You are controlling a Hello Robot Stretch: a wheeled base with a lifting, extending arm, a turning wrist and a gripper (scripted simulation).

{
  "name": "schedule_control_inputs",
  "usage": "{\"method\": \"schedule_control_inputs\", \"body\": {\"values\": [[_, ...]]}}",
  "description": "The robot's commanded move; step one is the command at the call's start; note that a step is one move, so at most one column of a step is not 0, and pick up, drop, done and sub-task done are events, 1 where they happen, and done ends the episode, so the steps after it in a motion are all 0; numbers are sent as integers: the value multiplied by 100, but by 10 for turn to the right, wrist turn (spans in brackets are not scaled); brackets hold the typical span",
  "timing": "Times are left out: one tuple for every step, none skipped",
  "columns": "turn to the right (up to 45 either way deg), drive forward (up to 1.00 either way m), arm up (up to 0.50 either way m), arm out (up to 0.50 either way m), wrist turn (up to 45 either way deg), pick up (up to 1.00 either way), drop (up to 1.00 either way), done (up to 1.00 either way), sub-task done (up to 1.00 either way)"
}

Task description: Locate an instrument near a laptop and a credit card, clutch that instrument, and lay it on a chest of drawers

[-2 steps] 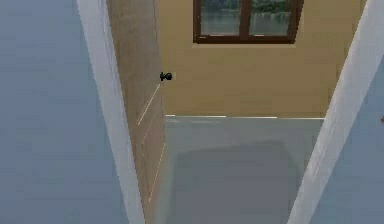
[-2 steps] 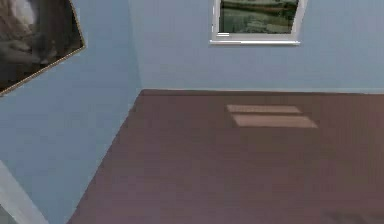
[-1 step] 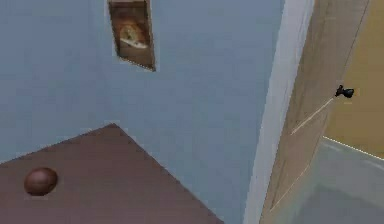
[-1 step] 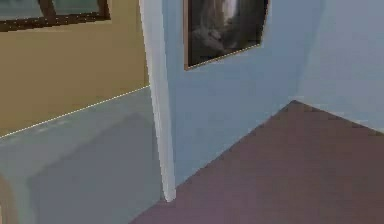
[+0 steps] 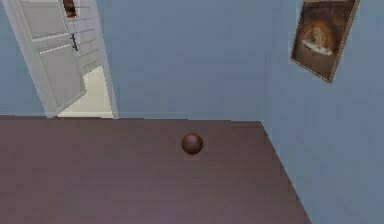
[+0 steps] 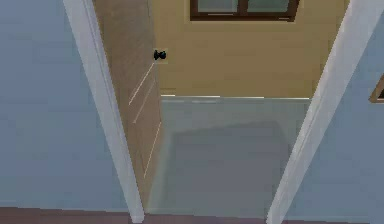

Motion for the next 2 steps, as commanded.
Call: {"method": "schedule_control_inputs", "body": {"values": [[-30, 0, 0, 0, 0, 0, 0, 0, 0], [0, 40, 0, 0, 0, 0, 0, 0, 0]]}}
